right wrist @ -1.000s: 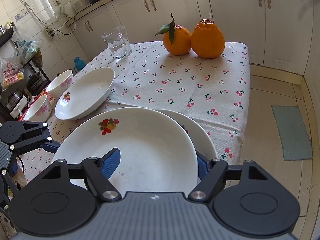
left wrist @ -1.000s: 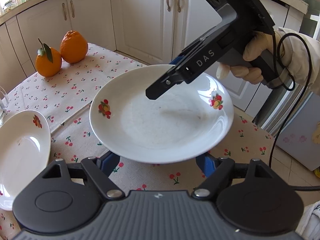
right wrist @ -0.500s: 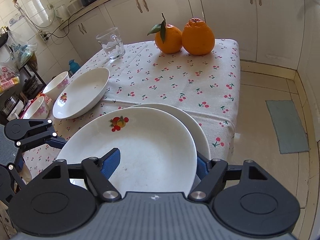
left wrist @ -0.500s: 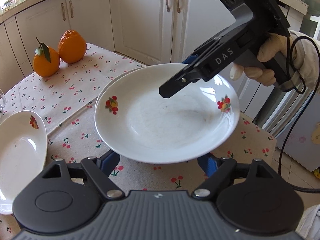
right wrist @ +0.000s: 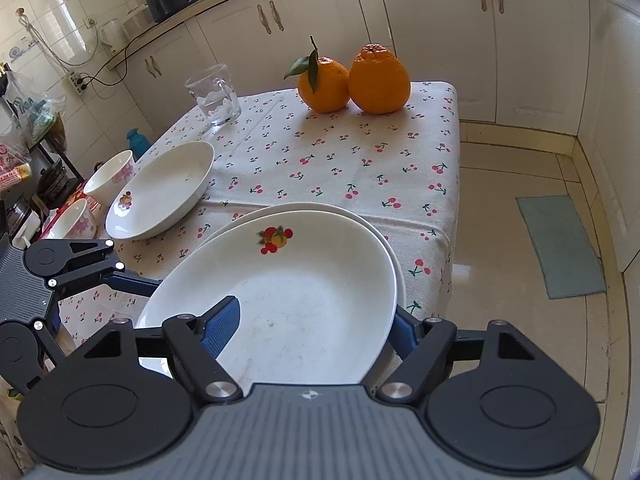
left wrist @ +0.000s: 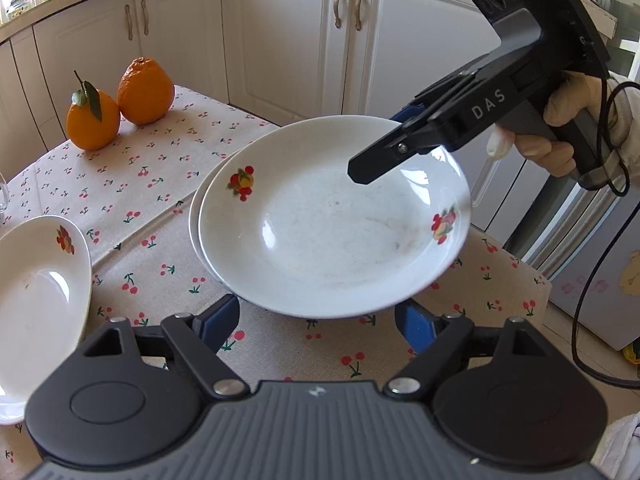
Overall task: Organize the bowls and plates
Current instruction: 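Lower the fruit-decal plate onto the stained plate with the right tool, then open the right tool and release the stacked plate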
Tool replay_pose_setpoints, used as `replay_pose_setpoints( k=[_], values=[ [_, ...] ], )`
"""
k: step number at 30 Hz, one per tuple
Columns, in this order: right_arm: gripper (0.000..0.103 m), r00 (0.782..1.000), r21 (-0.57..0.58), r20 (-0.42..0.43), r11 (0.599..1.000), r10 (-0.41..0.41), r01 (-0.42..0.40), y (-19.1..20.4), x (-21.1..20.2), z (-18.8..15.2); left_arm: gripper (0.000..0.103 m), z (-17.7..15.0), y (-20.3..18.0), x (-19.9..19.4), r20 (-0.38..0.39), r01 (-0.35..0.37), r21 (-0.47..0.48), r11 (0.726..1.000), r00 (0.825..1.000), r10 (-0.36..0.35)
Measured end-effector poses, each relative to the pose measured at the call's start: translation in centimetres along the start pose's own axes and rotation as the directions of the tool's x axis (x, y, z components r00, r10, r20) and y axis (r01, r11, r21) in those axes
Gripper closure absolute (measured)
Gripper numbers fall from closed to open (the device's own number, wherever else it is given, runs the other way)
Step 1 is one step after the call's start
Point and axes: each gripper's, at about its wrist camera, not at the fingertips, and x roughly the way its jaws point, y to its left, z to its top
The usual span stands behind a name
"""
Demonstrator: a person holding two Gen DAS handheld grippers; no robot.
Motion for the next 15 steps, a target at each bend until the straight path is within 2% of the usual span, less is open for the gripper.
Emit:
replay_pose_setpoints(
  k=[15],
  values=[
    [0.017, 0.995, 0.012, -0.01, 0.995, -0.098, 0.099, 1.8, -0.5, -0.9, 0.015, -0.5, 0.0, -0.5, 0.036, -0.027, -0.016, 0.999, 0.999, 0.028]
  ],
)
